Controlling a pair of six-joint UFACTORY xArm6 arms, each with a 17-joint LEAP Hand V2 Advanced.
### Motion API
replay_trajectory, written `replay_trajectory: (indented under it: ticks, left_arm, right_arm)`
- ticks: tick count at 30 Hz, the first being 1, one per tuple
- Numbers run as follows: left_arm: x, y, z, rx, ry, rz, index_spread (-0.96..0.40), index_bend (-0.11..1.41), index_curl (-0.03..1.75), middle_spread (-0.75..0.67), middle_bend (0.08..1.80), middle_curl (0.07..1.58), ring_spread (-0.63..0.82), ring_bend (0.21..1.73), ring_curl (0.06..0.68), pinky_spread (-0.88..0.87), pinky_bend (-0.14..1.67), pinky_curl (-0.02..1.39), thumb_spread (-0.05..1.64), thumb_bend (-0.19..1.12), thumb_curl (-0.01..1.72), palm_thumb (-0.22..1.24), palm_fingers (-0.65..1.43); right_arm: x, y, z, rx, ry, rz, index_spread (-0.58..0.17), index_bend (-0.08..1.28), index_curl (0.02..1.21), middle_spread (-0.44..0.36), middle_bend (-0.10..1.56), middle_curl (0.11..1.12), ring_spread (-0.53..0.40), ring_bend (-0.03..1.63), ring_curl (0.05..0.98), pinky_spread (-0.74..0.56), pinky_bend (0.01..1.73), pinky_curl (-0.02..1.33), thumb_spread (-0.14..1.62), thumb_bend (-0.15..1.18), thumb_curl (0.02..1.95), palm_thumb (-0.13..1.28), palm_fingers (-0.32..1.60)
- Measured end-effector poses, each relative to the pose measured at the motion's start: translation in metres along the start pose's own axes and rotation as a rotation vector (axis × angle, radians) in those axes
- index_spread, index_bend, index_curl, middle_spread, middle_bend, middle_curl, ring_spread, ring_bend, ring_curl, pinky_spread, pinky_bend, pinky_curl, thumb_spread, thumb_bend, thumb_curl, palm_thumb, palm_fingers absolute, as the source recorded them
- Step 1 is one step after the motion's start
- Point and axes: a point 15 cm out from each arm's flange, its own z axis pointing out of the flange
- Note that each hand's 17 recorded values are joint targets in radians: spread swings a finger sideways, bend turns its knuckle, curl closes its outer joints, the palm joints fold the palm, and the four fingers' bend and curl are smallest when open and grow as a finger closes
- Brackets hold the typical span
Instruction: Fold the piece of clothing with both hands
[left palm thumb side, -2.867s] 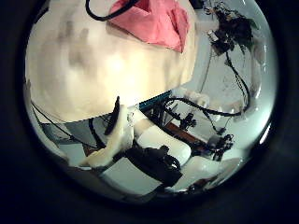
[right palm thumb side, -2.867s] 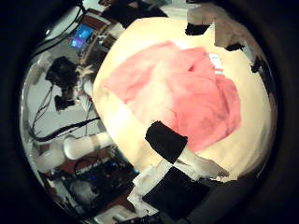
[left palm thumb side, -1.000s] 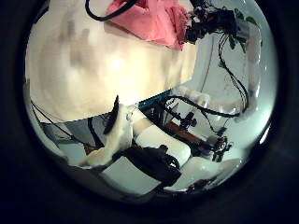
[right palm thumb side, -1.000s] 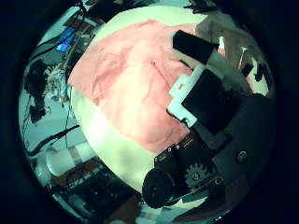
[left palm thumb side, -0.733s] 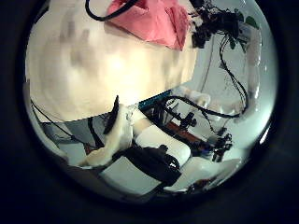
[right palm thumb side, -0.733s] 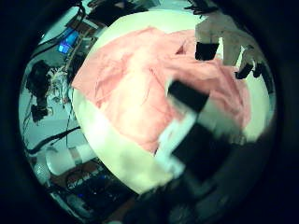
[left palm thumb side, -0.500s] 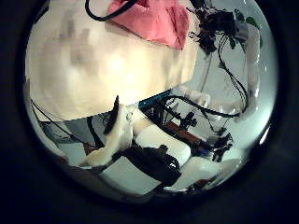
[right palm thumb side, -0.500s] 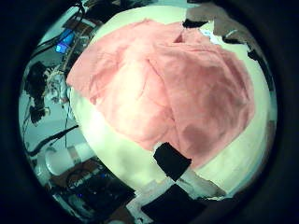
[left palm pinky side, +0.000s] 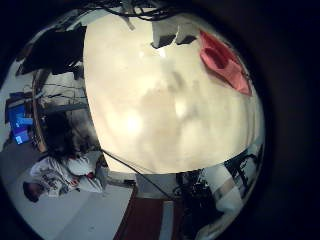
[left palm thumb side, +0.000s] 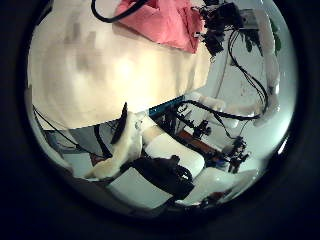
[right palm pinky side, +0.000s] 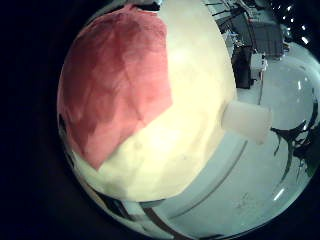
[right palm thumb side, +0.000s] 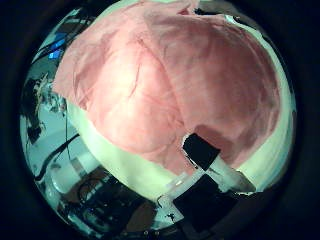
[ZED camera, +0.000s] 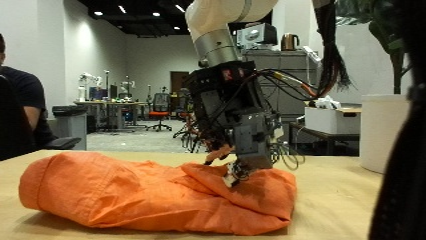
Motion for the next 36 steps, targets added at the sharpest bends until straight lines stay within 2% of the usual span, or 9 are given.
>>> replay_trajectory:
  ticks: [2,3,5,7,13,15,17,24,36]
  left_arm:
    - [-0.001,0.0,-0.001,0.003,-0.001,-0.002,0.17,0.14,0.2,0.42,0.19,0.29,0.61,0.37,0.23,0.54,0.27,0.32,1.19,-0.02,0.31,0.49,-0.05]
    - [0.0,0.0,-0.001,0.002,-0.001,-0.002,0.17,0.14,0.2,0.42,0.19,0.29,0.61,0.37,0.23,0.54,0.27,0.32,1.19,-0.02,0.31,0.49,-0.05]
    - [-0.001,0.001,-0.001,0.0,-0.003,-0.002,0.17,0.14,0.2,0.42,0.19,0.29,0.61,0.37,0.229,0.54,0.27,0.32,1.19,-0.02,0.31,0.49,-0.05]
    - [-0.002,0.001,-0.001,0.0,-0.005,-0.004,0.17,0.14,0.21,0.42,0.19,0.29,0.61,0.37,0.229,0.54,0.27,0.32,1.19,-0.02,0.31,0.49,-0.05]
    - [-0.002,0.001,-0.001,0.0,-0.005,-0.002,0.17,0.14,0.21,0.42,0.19,0.29,0.61,0.37,0.227,0.54,0.27,0.32,1.19,-0.02,0.31,0.49,-0.05]
    - [-0.002,0.001,-0.001,0.0,-0.005,-0.002,0.17,0.14,0.21,0.42,0.19,0.29,0.61,0.37,0.227,0.54,0.27,0.32,1.19,-0.02,0.31,0.49,-0.05]
    - [-0.002,0.001,-0.001,0.0,-0.004,-0.003,0.17,0.14,0.21,0.42,0.19,0.29,0.61,0.37,0.227,0.54,0.27,0.32,1.19,-0.02,0.31,0.49,-0.05]
    - [-0.002,0.002,0.001,-0.003,-0.002,-0.003,0.17,0.15,0.22,0.42,0.18,0.28,0.61,0.36,0.225,0.54,0.26,0.32,1.19,-0.02,0.31,0.49,-0.04]
    - [-0.003,0.004,-0.002,0.006,-0.006,-0.005,0.18,0.16,0.25,0.41,0.18,0.28,0.61,0.35,0.22,0.54,0.25,0.32,1.19,-0.02,0.31,0.49,-0.03]
  right_arm:
    - [-0.003,0.003,0.003,-0.021,0.006,-0.009,-0.209,0.45,0.45,0.013,0.57,0.4,-0.007,0.66,0.291,0.19,0.25,0.3,1.0,0.0,0.47,0.8,0.38]
    - [-0.005,0.006,0.005,-0.038,0.008,-0.012,-0.243,0.47,0.46,-0.049,0.62,0.42,-0.061,0.72,0.306,0.14,0.21,0.29,0.99,0.0,0.48,0.83,0.51]
    - [-0.007,0.011,0.011,-0.067,0.009,-0.02,-0.287,0.49,0.47,-0.13,0.65,0.43,-0.142,0.79,0.328,0.01,0.29,0.29,0.99,-0.01,0.49,0.86,0.75]
    - [-0.006,0.011,0.013,-0.072,0.007,-0.025,-0.319,0.48,0.49,-0.184,0.64,0.44,-0.206,0.84,0.35,-0.13,0.4,0.31,0.98,-0.02,0.5,0.87,0.86]
    - [-0.005,0.009,0.016,-0.074,0.004,-0.033,-0.383,0.54,0.56,-0.224,0.74,0.51,-0.298,0.94,0.425,-0.47,0.61,0.38,0.97,0.01,0.55,0.98,1.16]
    - [-0.003,0.008,0.015,-0.068,0.003,-0.04,-0.387,0.57,0.59,-0.226,0.81,0.54,-0.297,0.97,0.444,-0.49,0.65,0.4,0.97,0.04,0.57,1.02,1.25]
    - [0.0,0.009,0.013,-0.063,-0.005,-0.056,-0.394,0.65,0.65,-0.214,0.94,0.61,-0.291,1.07,0.494,-0.49,0.83,0.48,0.97,0.06,0.62,1.08,1.29]
    - [0.003,-0.001,-0.015,0.036,-0.055,-0.1,-0.381,0.89,0.82,-0.193,1.16,0.75,-0.269,1.25,0.611,-0.41,1.11,0.65,0.99,0.12,0.75,1.17,1.16]
    - [-0.015,0.003,-0.102,0.253,-0.185,-0.175,-0.318,1.06,0.94,-0.162,1.31,0.85,-0.27,1.34,0.743,-0.31,1.21,0.83,1.0,0.2,0.97,1.18,1.0]
